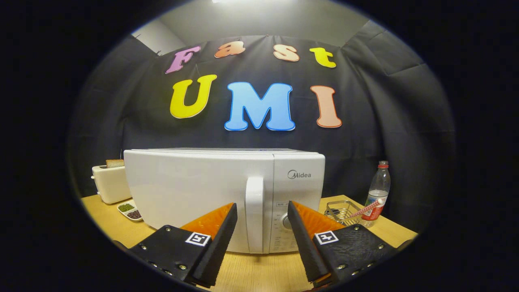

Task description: Open the microwave, put the food inside, and close the microwave door.

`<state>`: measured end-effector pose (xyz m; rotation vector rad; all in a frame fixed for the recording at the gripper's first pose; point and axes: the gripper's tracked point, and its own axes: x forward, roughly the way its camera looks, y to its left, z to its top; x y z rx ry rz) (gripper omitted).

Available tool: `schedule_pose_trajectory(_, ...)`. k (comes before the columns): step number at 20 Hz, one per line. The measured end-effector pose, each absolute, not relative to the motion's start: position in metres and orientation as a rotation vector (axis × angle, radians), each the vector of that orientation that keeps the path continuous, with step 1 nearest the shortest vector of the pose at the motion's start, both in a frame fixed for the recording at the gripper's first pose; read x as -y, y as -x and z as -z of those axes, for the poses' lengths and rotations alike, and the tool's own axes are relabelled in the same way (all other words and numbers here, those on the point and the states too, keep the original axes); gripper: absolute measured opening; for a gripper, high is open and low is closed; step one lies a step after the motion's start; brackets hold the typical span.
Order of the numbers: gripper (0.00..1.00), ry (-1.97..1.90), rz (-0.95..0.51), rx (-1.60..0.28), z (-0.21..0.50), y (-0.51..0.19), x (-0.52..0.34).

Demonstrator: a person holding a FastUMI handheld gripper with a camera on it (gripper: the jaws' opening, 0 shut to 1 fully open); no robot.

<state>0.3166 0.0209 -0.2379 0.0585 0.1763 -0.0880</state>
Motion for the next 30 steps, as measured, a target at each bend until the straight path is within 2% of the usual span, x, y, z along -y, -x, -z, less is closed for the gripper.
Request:
schedule_pose_trajectory(2,0.79,-0.063,0.091,-0.181,0.241,-0.326,-0.02)
schedule_pose_trajectory(3,0.65,-0.054,0.102,-0.19,0.244,-0.328,-0.016)
schedule_pose_trajectory(5,0.47,-0.071,0.113,-0.21,0.249,-0.334,-0.017)
schedule_pose_trajectory(7,0.47,-0.095,0.098,-0.235,0.251,-0.332,-0.024)
schedule_pose_trajectory(9,0.27,-0.087,0.116,-0.239,0.253,-0.334,-0.023)
schedule_pose_trajectory(10,0.27,-0.087,0.129,-0.245,0.254,-0.334,-0.025)
schedule_pose_trajectory(11,0.21,-0.096,0.133,-0.253,0.253,-0.334,-0.026)
schedule_pose_trajectory(12,0.21,-0.118,0.139,-0.258,0.254,-0.331,-0.025)
schedule_pose_trajectory(13,0.13,-0.135,0.138,-0.26,0.253,-0.331,-0.026)
schedule_pose_trajectory(18,0.13,-0.068,0.114,-0.221,0.244,-0.293,-0.04)
schedule_pose_trajectory(30,0.13,-0.103,-0.085,-0.205,0.222,-0.186,-0.115)
